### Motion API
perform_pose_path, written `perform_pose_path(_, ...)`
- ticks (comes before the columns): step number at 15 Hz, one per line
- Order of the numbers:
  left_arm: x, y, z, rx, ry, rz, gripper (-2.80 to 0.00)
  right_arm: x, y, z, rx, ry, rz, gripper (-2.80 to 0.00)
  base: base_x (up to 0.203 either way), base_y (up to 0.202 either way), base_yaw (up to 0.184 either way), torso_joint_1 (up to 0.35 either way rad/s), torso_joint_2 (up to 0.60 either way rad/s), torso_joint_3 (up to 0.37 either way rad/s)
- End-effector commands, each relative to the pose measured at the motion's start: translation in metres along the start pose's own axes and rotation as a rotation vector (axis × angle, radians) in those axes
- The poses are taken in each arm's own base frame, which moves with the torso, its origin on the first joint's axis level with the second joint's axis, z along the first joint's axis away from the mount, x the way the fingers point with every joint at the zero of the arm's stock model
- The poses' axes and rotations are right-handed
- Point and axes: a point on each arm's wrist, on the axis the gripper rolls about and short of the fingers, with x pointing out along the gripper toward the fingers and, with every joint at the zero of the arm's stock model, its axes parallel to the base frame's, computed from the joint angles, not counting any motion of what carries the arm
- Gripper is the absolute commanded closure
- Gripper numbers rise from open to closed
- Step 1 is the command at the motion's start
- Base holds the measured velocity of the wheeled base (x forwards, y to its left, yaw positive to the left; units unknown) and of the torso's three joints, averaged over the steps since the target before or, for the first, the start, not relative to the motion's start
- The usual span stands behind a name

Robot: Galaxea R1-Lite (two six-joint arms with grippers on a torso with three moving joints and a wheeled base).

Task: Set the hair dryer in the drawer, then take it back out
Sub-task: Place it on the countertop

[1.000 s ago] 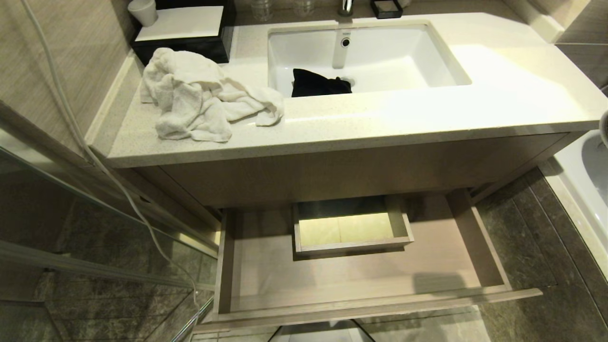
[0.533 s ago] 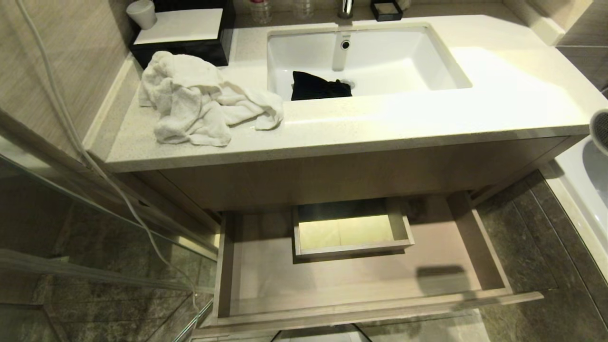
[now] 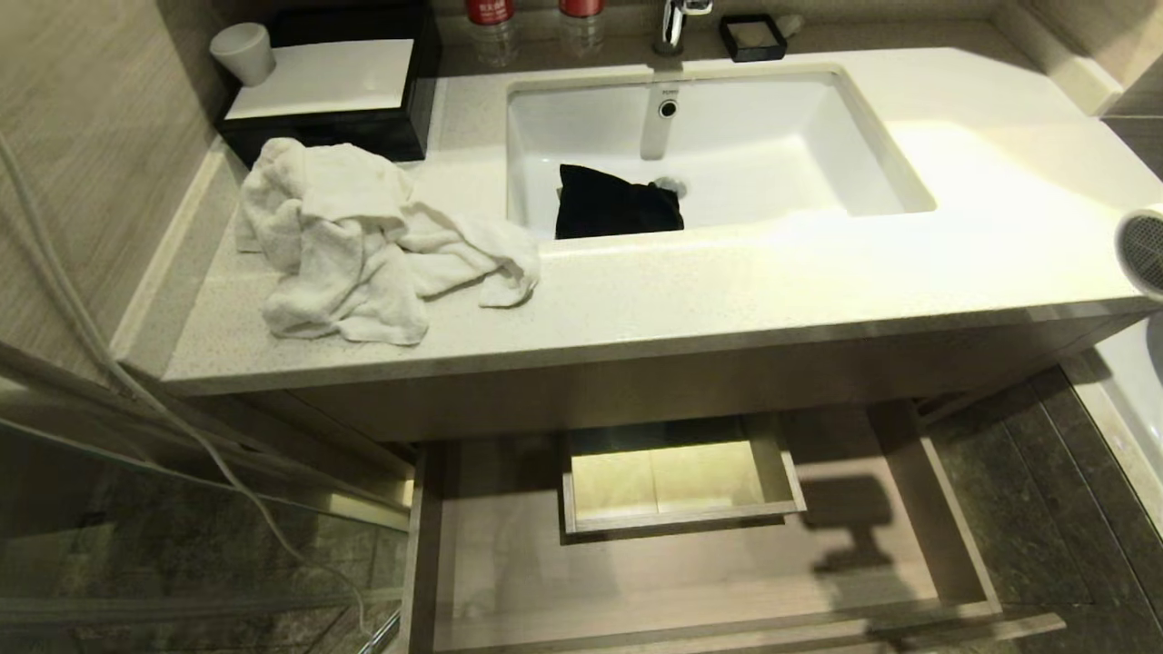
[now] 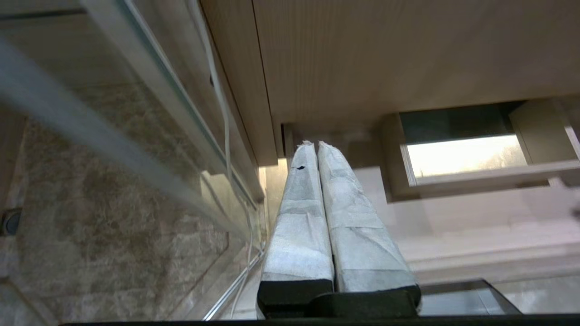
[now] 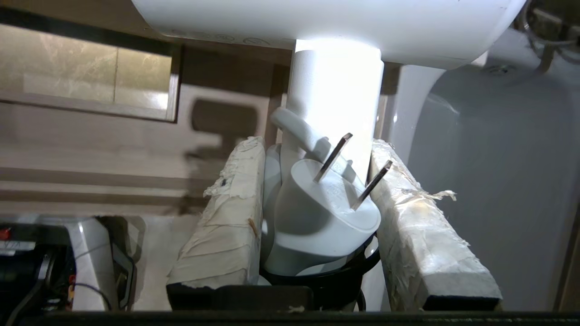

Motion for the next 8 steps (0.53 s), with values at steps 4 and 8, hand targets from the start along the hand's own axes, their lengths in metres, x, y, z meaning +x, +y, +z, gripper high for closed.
perform_pose_path(4,0.000,0.000,0.000,0.000,0.001,0.000,0.00,0.016,-0.011,0.005,0.005,0.019,0.017,0.00,0.000,0.000,0.000,0.315,-0.08,0.227)
perform_pose_path(8,0.000,0.000,0.000,0.000,0.001,0.000,0.00,0.051,-0.041,0.027,0.008,0.018,0.016,0.00,0.000,0.000,0.000,0.176,-0.06,0.113)
